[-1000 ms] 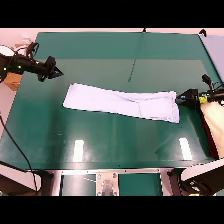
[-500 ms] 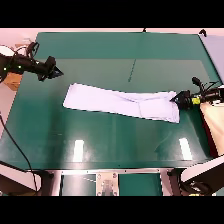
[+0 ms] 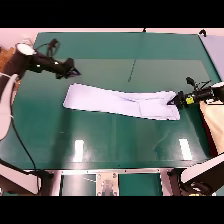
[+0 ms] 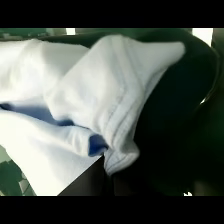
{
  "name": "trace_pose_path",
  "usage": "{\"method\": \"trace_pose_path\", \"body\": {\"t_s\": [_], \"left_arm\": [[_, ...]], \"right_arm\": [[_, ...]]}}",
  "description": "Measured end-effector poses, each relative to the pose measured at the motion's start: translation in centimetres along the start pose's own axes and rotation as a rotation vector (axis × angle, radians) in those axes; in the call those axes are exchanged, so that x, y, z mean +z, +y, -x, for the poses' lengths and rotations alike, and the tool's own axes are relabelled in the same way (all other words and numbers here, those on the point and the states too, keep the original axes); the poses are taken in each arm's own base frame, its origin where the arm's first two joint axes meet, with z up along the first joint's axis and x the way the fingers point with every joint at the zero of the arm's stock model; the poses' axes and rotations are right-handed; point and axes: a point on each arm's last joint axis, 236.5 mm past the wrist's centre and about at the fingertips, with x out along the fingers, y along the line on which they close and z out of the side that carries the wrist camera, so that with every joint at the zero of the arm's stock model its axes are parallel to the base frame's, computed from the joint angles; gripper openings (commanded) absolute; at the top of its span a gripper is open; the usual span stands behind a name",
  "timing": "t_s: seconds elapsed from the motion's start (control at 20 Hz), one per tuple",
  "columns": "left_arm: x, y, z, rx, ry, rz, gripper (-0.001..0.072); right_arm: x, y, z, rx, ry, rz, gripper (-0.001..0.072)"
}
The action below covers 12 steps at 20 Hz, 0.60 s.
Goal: Fold the shirts.
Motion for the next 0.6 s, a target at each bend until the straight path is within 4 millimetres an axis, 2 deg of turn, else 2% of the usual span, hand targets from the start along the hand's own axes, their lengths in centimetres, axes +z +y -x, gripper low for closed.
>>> {"method": "trace_pose_path", "body": {"t_s": [0.2, 0.35, 0.5, 0.6], "left_arm": [[-1.6, -5.8, -5.6, -0.036, -0.001, -0.149, 0.0023], [-4.6, -7.9, -11.1, -0.045, 0.047, -0.215, 0.0023], [-8.2, -8.6, -16.9, -0.047, 0.117, -0.254, 0.0023], [-9.9, -9.3, -19.7, -0.056, 0.148, -0.273, 0.0023]], "right_arm": [[0.6, 0.7, 0.1, -0.011, 0.000, 0.021, 0.0019], [1.7, 2.1, 2.3, -0.035, -0.023, 0.049, 0.0020], [2.3, 7.3, 5.7, 0.016, -0.050, 0.122, 0.0020], [2.3, 11.4, 8.0, 0.054, -0.071, 0.181, 0.0020]]}}
